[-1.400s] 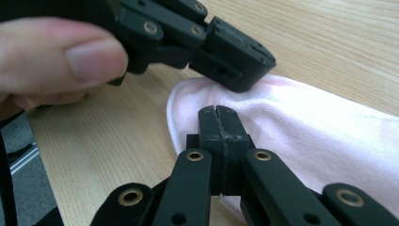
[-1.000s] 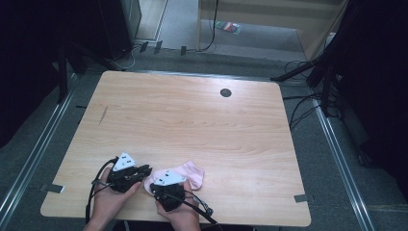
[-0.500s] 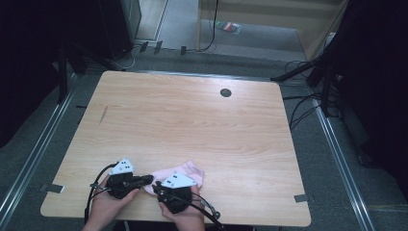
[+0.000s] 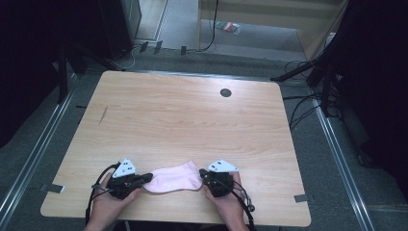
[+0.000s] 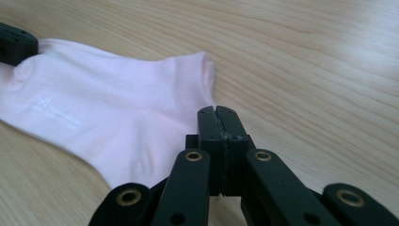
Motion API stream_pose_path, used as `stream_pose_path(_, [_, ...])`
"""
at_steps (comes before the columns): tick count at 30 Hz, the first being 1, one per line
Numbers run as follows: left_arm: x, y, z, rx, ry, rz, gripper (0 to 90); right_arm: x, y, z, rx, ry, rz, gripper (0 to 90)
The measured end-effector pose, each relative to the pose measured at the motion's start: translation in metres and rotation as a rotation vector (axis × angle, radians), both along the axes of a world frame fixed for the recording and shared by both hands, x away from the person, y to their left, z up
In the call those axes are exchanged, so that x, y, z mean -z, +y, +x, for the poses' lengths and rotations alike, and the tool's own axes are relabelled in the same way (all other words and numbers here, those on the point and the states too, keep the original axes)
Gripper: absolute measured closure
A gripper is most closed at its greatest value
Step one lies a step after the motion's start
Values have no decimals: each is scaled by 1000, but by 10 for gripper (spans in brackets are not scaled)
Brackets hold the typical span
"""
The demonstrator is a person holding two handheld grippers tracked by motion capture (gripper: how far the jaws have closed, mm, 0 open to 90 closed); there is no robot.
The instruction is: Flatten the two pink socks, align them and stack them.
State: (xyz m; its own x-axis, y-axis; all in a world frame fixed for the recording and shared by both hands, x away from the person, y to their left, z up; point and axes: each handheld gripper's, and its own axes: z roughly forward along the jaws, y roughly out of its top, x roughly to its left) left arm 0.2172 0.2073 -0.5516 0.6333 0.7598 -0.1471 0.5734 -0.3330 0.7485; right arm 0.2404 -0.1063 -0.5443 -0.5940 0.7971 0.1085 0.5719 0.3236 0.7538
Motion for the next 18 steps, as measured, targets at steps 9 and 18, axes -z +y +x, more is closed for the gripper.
stream_pose_path(9, [0, 4, 2, -45, -115, -11, 729, -4, -30, -1, 56, -42, 107, 747])
stream_pose_path(18, [-13, 35, 0, -240, -205, -170, 159, -8, -54, 4, 103, -137, 157, 145])
